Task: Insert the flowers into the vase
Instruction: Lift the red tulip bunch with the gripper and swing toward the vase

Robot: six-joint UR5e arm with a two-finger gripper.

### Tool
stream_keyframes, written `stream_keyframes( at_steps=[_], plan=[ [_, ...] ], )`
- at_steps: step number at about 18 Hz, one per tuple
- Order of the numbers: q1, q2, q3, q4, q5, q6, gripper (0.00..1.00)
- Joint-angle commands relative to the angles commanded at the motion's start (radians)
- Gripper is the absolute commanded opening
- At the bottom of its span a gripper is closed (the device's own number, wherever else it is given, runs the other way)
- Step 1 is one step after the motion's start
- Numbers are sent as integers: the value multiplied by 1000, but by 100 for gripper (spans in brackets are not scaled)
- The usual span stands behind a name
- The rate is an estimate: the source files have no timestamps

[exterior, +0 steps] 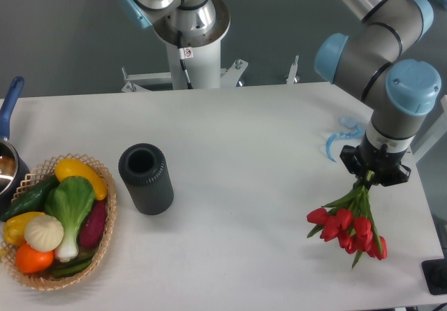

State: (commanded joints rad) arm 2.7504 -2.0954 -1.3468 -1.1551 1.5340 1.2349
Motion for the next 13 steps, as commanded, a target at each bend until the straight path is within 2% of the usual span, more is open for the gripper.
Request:
stream_keyframes(
  at_steps=[3, 7, 11, 13],
  plan=[
    [-3, 3, -2, 0, -5, 0, 0],
    [-9, 41, -18, 0, -53, -12, 0],
    [-15, 107, -57, 12, -239, -25, 0],
    [-23, 156, -86, 29, -398, -41, 0]
  ],
)
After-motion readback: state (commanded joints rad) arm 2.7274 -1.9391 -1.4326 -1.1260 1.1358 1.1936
